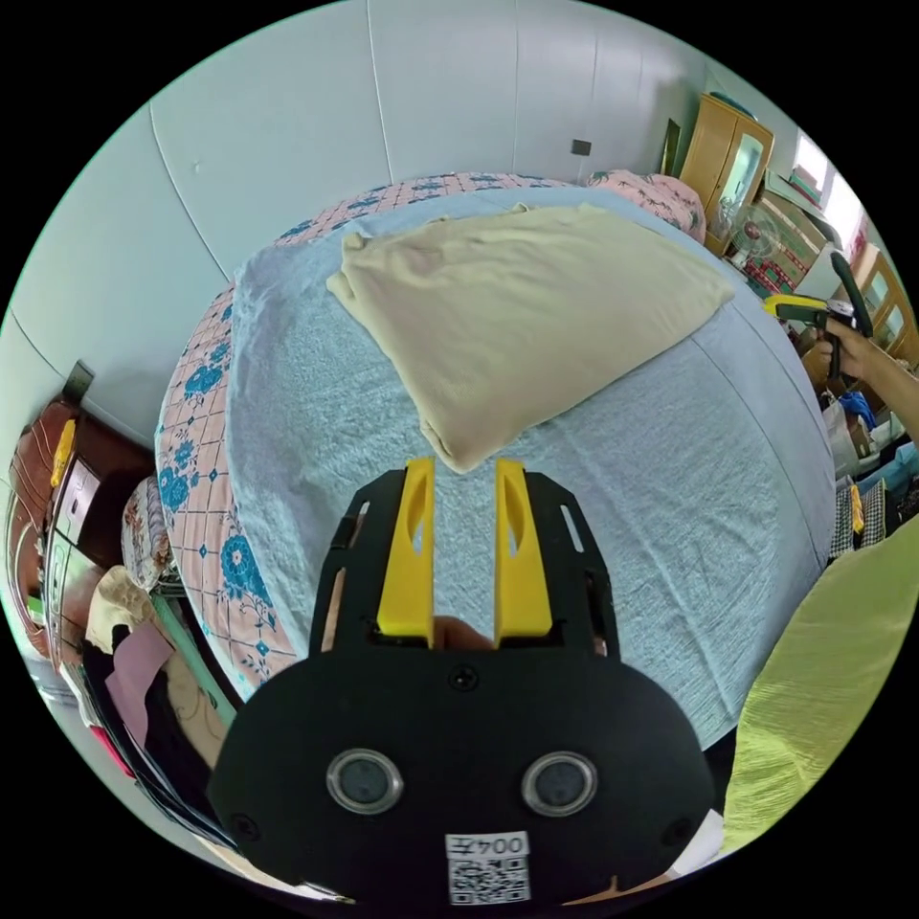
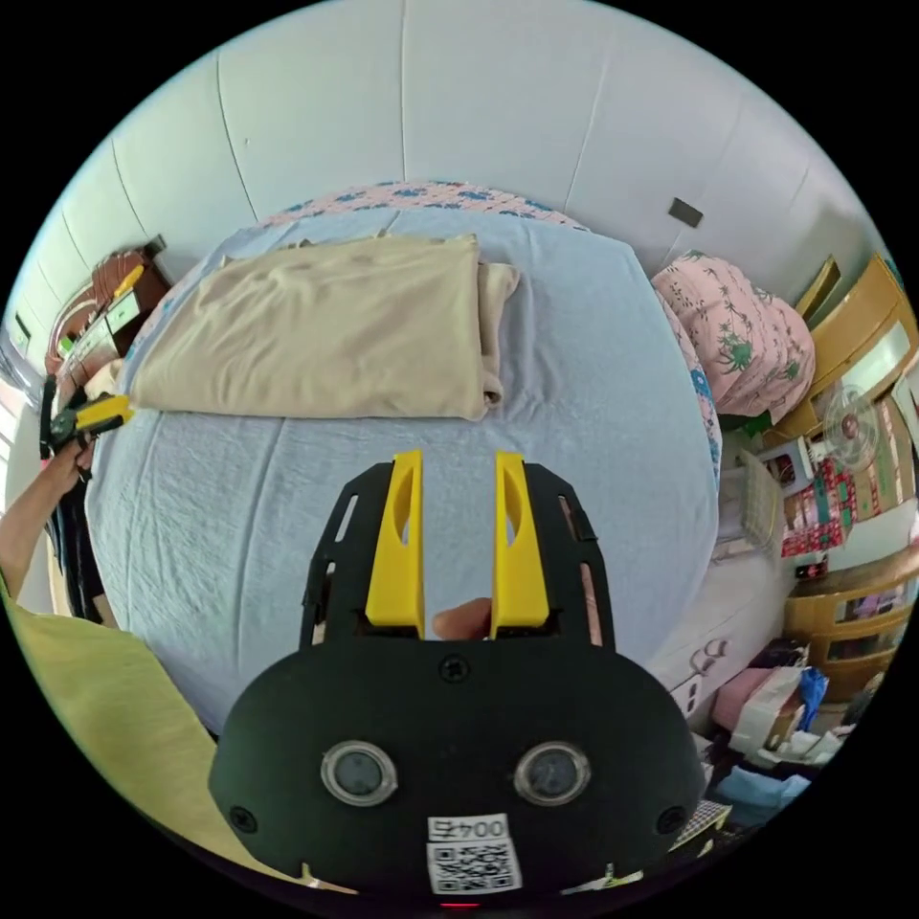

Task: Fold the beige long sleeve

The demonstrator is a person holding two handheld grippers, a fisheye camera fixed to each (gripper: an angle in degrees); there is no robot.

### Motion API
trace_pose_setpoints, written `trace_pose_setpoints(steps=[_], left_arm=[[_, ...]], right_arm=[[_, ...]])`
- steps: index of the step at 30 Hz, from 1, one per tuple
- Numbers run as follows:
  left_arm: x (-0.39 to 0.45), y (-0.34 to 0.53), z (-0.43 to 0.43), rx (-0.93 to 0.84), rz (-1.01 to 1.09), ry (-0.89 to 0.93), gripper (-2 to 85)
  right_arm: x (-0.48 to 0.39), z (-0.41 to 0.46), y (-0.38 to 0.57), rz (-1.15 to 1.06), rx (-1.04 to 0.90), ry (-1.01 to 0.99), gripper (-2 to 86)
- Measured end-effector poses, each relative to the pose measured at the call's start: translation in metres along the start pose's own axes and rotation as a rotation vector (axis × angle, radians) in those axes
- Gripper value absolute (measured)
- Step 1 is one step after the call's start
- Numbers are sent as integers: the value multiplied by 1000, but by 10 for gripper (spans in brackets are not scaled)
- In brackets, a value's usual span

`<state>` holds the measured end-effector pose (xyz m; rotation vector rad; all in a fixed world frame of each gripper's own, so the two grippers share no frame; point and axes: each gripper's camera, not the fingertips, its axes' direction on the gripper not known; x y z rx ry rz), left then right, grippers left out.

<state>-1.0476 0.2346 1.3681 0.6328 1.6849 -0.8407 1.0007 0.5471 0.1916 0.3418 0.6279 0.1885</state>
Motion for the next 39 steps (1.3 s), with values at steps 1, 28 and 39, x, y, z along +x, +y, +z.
trace_pose_setpoints(steps=[1, 28, 39], left_arm=[[1, -2, 3, -9, 6, -2, 91], [-27, 11, 37, -61, -56, 37, 57], [-32, -11, -26, 164, -110, -51, 57]], right_arm=[[-2, 13, -6, -30, -27, 27, 112], [5, 169, -17, -364, -173, 123, 54], [33, 142, -22, -172, -26, -26, 67]])
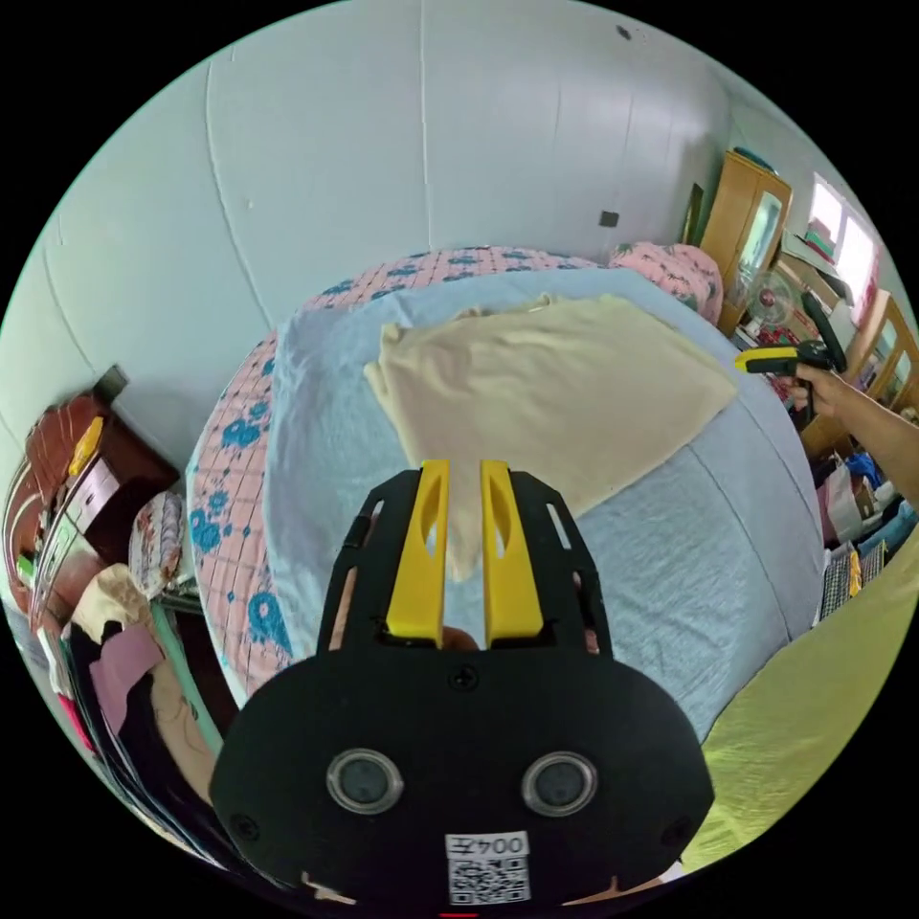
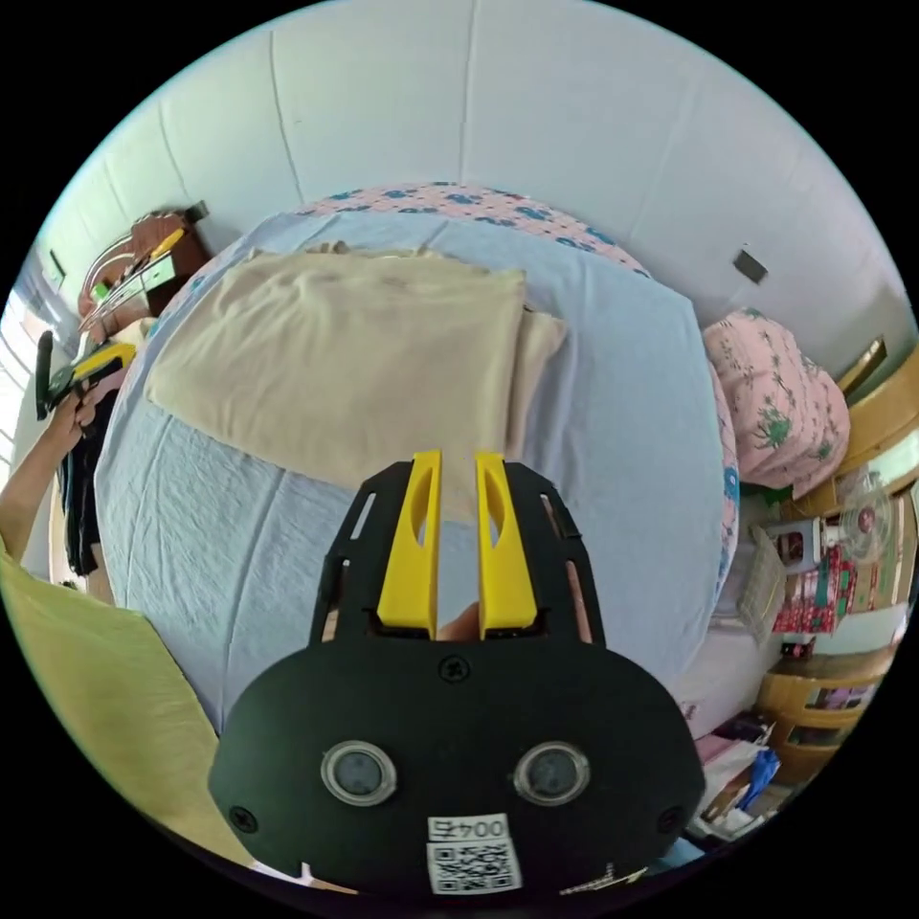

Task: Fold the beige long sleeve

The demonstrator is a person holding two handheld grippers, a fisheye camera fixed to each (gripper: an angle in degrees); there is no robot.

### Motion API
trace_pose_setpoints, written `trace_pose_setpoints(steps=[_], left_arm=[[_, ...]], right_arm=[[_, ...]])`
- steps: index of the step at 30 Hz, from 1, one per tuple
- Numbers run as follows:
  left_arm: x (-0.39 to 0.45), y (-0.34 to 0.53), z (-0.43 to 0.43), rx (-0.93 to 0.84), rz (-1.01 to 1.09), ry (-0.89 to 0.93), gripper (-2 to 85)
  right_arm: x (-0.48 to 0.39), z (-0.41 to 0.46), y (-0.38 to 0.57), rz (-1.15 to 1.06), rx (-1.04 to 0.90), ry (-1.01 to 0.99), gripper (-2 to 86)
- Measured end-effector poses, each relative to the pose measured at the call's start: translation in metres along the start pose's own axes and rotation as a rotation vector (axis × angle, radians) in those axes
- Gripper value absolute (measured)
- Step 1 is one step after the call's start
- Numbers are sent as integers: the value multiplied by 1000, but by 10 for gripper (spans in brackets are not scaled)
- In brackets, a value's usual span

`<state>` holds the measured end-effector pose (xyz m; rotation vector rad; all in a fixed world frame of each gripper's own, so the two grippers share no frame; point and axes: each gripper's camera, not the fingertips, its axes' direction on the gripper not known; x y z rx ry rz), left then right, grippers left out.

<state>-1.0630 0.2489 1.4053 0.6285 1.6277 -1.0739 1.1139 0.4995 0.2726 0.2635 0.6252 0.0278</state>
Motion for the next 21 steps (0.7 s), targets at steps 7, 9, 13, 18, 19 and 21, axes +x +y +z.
trace_pose_setpoints(steps=[7, 9, 13, 18, 19, 21], left_arm=[[17, -66, 98, -197, 109, 4, 38], [10, -70, 115, -254, 114, 9, 34], [-7, -66, 128, -247, 47, 101, 29], [-9, -57, 130, -203, 34, 90, 28], [-3, -55, 129, -191, 56, 56, 28], [3, -51, 129, -166, 65, 15, 27]], right_arm=[[-24, 74, -55, -98, -156, -6, 58], [-22, 100, -60, -133, -255, 53, 55], [-7, 132, -62, -153, -341, -18, 49], [35, 129, -64, -96, -295, -213, 15], [41, 114, -69, -97, -166, -235, 31], [41, 99, -83, -141, -9, -259, 64]])
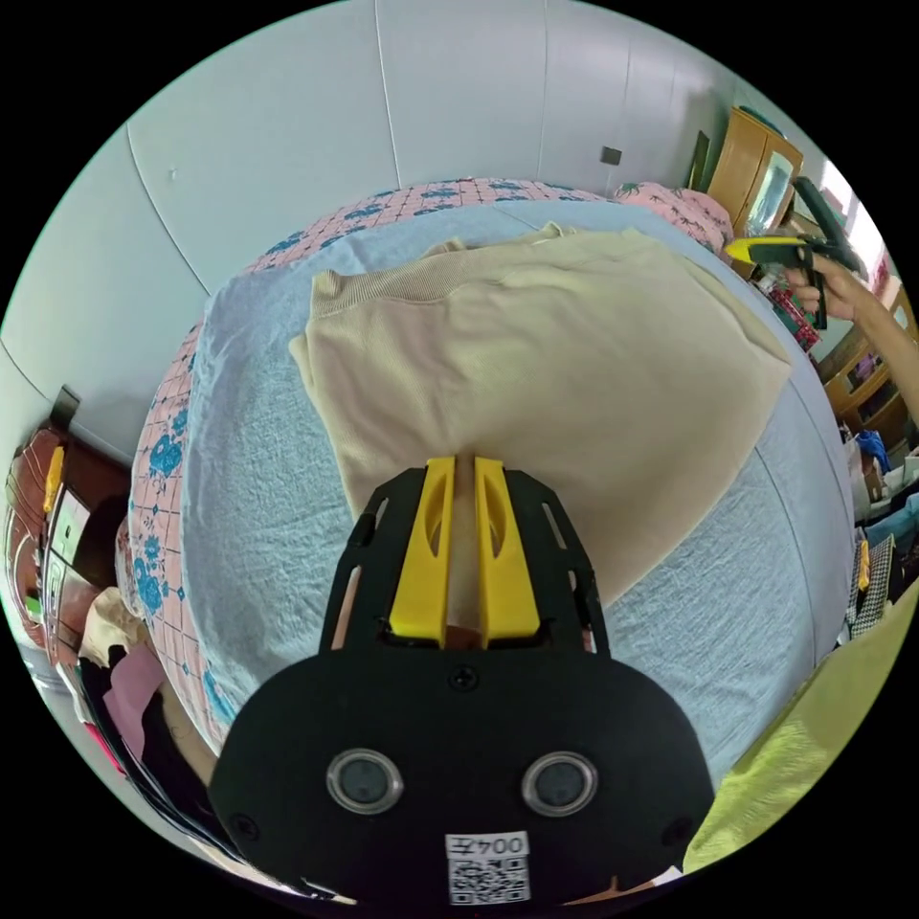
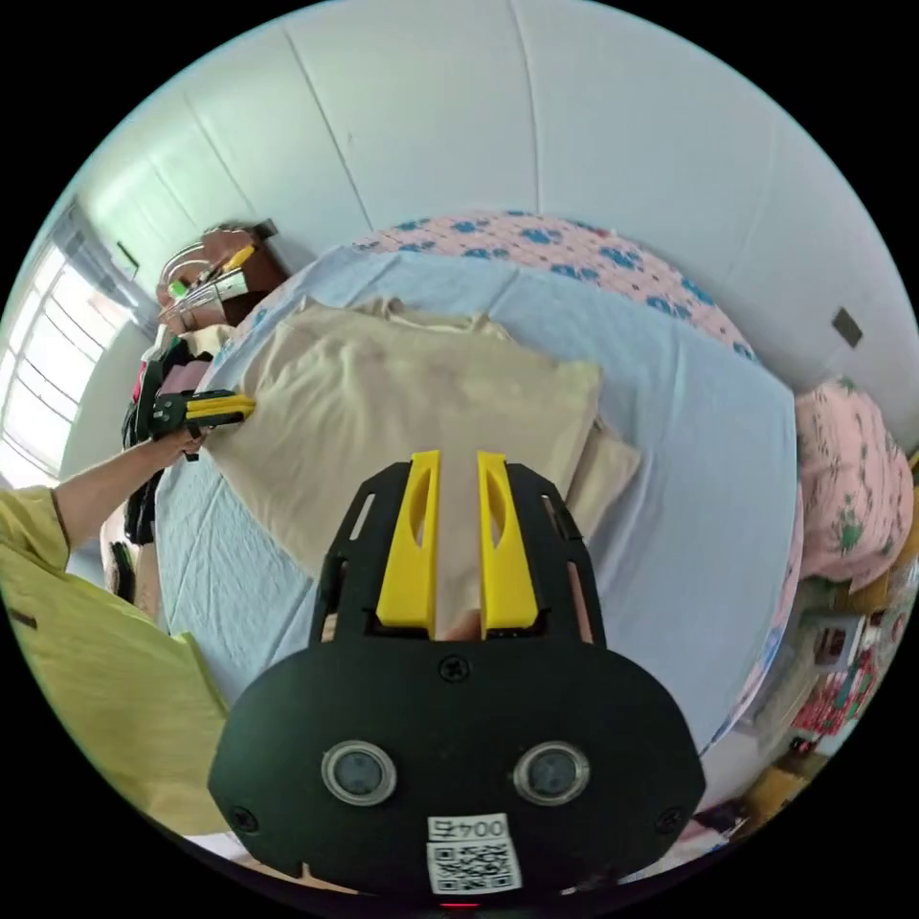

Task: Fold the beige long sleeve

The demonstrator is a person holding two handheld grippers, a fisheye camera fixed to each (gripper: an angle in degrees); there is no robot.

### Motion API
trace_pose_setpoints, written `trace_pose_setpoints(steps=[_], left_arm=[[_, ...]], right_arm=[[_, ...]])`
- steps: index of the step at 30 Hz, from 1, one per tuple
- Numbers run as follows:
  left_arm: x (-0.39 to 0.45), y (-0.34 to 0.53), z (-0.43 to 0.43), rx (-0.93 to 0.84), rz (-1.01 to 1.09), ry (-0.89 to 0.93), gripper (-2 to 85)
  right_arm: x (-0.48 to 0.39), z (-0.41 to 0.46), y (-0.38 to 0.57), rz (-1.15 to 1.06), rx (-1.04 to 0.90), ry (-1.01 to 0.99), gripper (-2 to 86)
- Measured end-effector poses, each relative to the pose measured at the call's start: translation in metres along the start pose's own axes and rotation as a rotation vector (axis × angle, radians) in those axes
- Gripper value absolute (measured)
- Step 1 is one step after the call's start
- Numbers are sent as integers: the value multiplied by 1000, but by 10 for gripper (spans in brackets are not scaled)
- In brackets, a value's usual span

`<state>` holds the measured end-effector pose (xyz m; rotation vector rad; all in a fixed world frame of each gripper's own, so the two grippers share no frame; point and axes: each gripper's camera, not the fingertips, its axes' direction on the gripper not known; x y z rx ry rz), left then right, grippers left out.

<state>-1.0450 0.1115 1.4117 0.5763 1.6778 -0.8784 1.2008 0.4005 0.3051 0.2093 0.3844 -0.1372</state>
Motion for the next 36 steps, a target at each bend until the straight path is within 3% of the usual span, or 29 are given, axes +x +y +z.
trace_pose_setpoints(steps=[6, 11, 20, 26, 36], left_arm=[[-1, 8, 5, 50, -59, -4, 28], [0, 6, 9, 55, -64, -16, 28], [0, 1, 16, 67, -76, -4, 27], [2, -6, 20, 78, -83, -1, 22], [10, -25, 13, 62, -131, 19, 9]], right_arm=[[-22, 57, -73, -293, 14, 140, 71], [-28, 129, -122, -444, -93, 158, 94], [-15, 197, -139, -527, -228, 180, 77], [-21, 209, -125, -570, -209, 249, 4], [-6, 215, -133, -467, -114, 310, 4]])
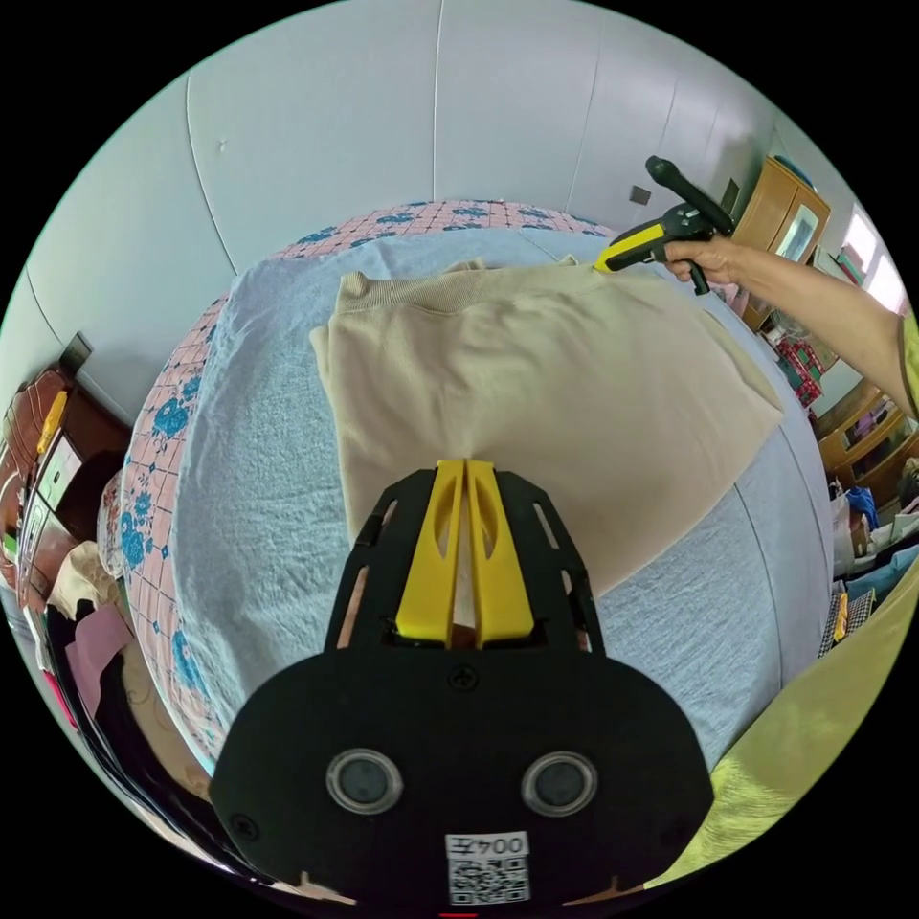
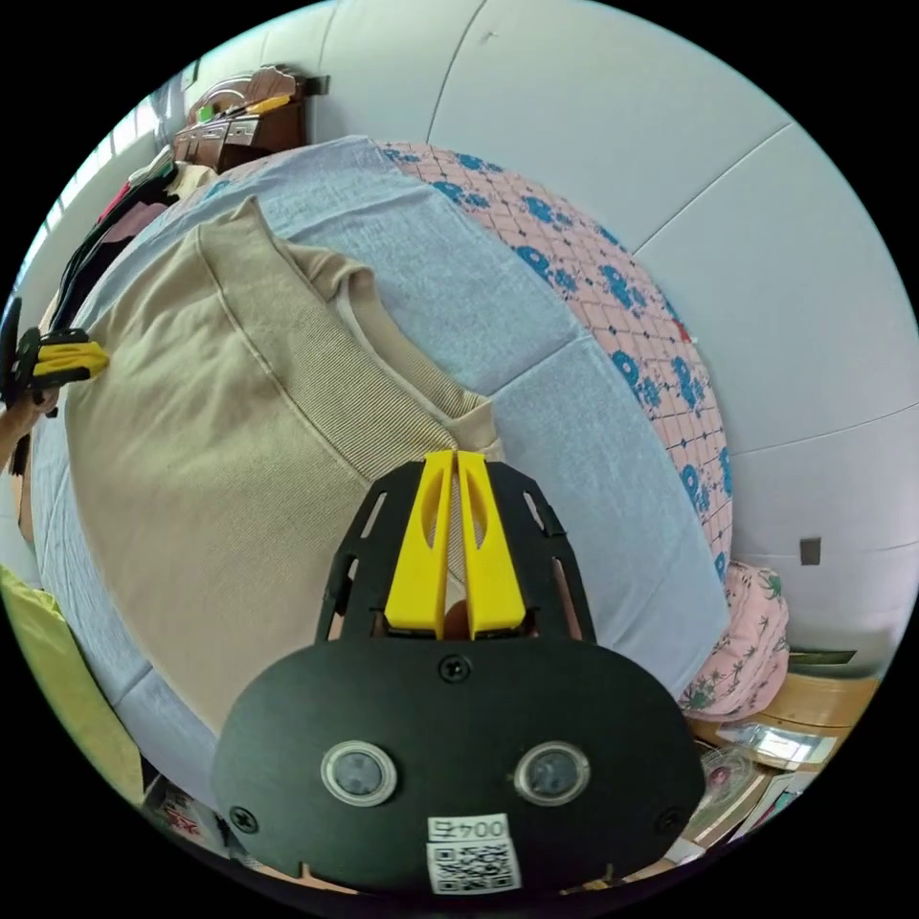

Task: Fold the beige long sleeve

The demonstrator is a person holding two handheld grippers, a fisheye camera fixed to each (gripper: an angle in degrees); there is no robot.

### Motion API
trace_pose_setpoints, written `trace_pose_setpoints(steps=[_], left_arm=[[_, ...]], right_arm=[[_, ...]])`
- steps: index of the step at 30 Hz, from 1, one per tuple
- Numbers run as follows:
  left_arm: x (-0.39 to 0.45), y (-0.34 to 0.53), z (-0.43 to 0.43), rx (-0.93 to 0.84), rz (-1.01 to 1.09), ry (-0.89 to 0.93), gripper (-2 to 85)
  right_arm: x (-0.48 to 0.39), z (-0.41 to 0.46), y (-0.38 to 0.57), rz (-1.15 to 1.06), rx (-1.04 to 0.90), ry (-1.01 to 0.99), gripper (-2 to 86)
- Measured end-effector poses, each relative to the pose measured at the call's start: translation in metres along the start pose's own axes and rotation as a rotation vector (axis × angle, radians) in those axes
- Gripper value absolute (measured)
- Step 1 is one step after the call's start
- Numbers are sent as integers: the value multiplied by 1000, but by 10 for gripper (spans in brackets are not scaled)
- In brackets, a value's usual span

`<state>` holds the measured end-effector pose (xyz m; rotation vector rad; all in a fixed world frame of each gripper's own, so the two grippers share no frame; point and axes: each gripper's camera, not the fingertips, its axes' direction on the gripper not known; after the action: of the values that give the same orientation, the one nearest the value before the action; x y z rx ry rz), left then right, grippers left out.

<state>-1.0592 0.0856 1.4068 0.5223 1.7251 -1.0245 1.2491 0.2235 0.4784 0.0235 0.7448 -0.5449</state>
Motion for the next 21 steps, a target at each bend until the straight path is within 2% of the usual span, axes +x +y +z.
trace_pose_setpoints(steps=[2, 5, 9, 11, 16, 21], left_arm=[[1, -3, 1, -10, -14, 6, 10], [0, -14, -12, 40, -42, 22, 20], [2, -48, -22, 101, 5, -38, 53], [-1, -82, -17, 106, 49, -58, 72], [-8, -162, 22, -9, 130, -128, 90], [-1, -225, 61, -108, 167, -178, 93]], right_arm=[[2, 26, -2, 33, -62, -41, 16], [10, 27, -2, 117, -32, -62, 33], [30, -6, 12, 243, 46, -59, 61], [42, -26, 32, 317, 52, -174, 99], [31, -32, 67, 277, -65, -283, 111], [23, -1, 79, 264, -220, -247, 114]])
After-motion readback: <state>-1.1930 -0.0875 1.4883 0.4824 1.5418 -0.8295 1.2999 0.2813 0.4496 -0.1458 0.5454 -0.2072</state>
